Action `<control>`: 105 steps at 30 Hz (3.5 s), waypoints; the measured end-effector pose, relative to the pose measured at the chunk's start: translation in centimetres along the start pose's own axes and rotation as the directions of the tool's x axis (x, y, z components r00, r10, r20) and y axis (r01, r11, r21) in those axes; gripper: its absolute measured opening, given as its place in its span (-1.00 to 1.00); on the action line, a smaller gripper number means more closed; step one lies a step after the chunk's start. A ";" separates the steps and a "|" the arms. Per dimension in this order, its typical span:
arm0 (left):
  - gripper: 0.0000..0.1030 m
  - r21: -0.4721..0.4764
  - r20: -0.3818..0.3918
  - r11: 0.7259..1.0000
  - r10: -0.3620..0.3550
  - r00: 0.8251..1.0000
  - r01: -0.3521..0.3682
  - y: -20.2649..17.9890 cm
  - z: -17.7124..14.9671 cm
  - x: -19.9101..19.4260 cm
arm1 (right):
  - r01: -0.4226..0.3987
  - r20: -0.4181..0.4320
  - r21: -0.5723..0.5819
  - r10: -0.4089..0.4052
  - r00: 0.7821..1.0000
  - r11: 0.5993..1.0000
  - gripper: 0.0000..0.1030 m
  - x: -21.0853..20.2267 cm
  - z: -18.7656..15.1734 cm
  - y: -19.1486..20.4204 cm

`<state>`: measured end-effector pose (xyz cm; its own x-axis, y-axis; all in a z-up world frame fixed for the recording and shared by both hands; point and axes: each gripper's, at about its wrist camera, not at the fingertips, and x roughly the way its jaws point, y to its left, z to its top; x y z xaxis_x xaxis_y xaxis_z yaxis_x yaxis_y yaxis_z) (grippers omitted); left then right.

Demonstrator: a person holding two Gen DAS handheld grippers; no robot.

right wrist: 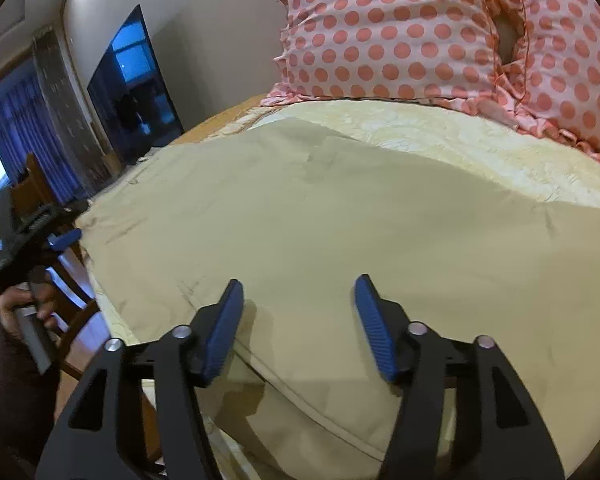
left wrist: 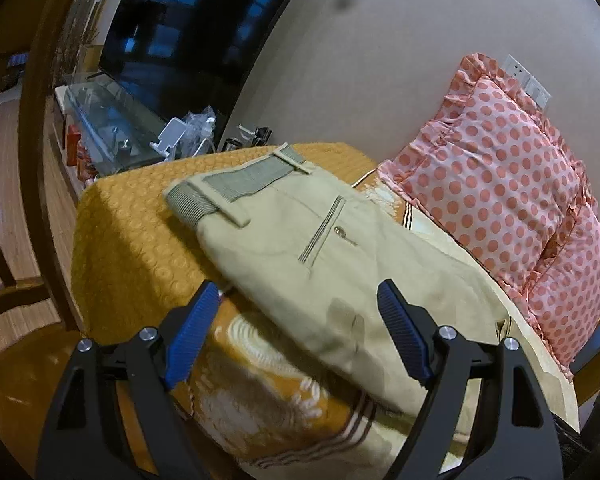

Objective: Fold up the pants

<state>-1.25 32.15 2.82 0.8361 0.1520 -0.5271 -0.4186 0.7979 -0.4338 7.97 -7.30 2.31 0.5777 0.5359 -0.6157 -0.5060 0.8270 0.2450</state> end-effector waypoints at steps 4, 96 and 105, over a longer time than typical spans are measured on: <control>0.64 -0.002 -0.032 0.998 -0.059 0.998 0.059 -1.1 -0.1 0.7 | -0.005 -0.001 -0.005 0.005 1.000 1.000 0.32 0.6 0.5 0.1; -0.05 0.428 -0.459 0.746 -0.307 0.834 0.510 -36.0 0.4 16.4 | 0.022 0.143 0.436 -0.093 0.985 0.900 0.24 -6.0 8.8 -26.2; 0.21 0.429 -0.579 0.773 -0.163 0.799 0.468 -36.3 -5.5 18.5 | 0.092 -0.030 0.623 -0.094 0.995 0.777 0.20 -5.0 5.8 -26.5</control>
<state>27.46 2.83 4.84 0.5313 -0.3463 -0.7732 0.2198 0.9377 -0.2689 22.24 -30.85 3.26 0.6032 0.4507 -0.6580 0.0593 0.7974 0.6005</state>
